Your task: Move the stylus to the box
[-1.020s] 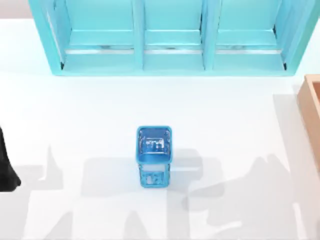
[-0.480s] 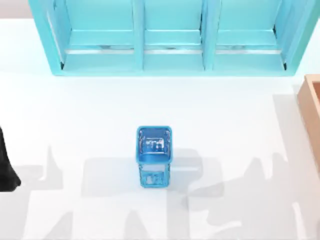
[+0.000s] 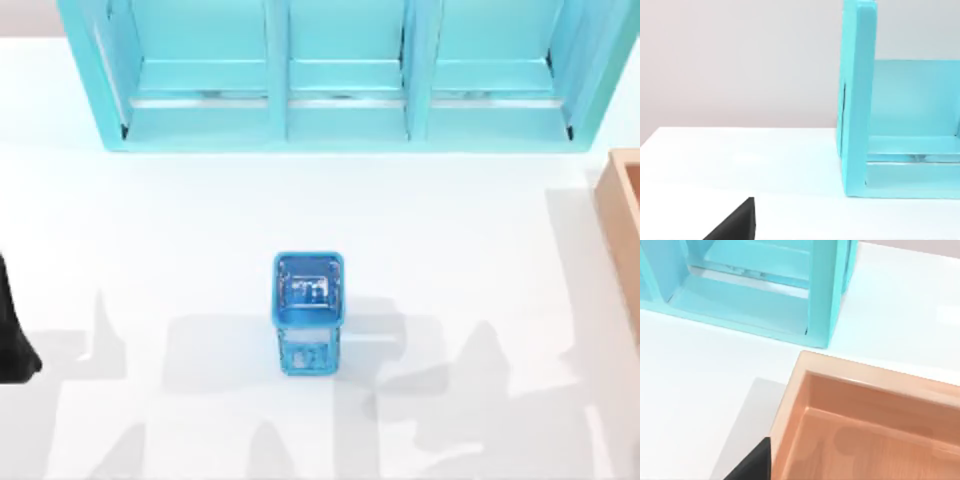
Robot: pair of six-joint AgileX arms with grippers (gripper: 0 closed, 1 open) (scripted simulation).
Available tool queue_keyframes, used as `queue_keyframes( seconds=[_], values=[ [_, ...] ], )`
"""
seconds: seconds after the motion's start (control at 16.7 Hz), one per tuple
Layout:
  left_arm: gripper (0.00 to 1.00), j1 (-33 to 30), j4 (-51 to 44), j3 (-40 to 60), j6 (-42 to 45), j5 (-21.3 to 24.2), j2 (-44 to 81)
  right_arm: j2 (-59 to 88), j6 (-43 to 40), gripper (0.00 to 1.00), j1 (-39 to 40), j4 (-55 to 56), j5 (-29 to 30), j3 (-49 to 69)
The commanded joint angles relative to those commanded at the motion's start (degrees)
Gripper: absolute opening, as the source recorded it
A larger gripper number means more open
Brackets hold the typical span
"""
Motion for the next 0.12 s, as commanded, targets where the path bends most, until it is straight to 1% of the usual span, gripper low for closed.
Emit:
queue_keyframes(
  seconds=[0.12],
  values=[
    [1.0, 0.0, 0.0, 0.0, 0.0, 0.0, 0.0, 0.0, 0.0, 1.0, 0.0, 0.0, 0.0, 0.0]
  ],
)
